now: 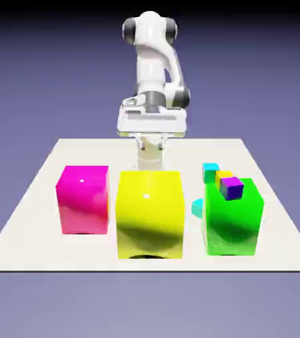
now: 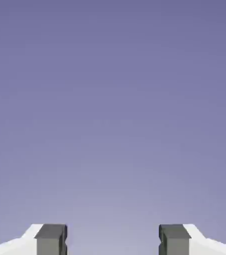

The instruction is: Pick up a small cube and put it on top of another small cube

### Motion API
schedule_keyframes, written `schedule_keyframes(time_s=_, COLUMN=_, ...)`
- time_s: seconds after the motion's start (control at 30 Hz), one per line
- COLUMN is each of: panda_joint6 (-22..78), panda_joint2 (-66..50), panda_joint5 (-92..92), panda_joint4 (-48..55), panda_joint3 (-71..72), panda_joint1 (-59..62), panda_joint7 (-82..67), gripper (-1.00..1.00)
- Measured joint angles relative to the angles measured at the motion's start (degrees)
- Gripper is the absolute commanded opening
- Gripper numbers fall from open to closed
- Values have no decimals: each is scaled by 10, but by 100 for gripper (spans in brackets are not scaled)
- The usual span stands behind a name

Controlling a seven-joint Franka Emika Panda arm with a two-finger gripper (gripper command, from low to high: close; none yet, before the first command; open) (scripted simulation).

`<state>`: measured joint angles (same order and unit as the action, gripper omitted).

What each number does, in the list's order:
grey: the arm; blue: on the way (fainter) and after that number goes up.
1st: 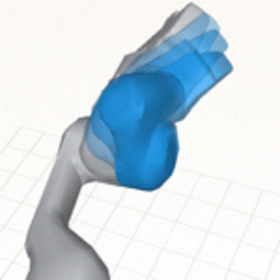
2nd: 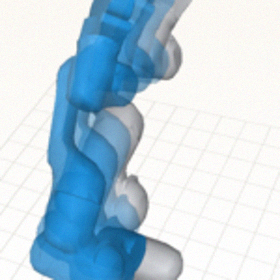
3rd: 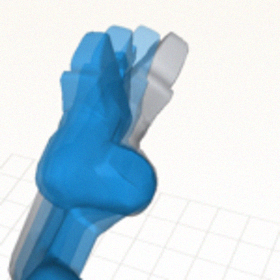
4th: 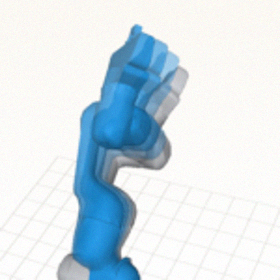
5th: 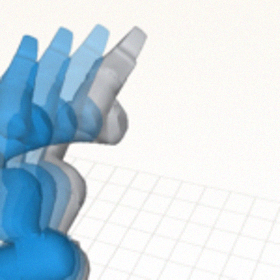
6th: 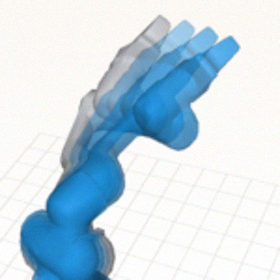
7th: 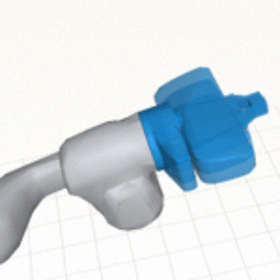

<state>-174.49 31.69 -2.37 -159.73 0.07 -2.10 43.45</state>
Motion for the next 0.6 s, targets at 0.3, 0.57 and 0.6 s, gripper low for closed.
schedule_keyframes(time_s=0.3, panda_joint6=38, panda_joint2=1, panda_joint5=-131, panda_joint4=18, panda_joint3=187, panda_joint1=18, panda_joint7=173, gripper=0)
schedule_keyframes(time_s=0.57, panda_joint6=71, panda_joint2=1, panda_joint5=-247, panda_joint4=35, panda_joint3=353, panda_joint1=34, panda_joint7=327, gripper=0)
schedule_keyframes(time_s=0.6, panda_joint6=75, panda_joint2=1, panda_joint5=-262, panda_joint4=37, panda_joint3=374, panda_joint1=36, panda_joint7=346, gripper=0)
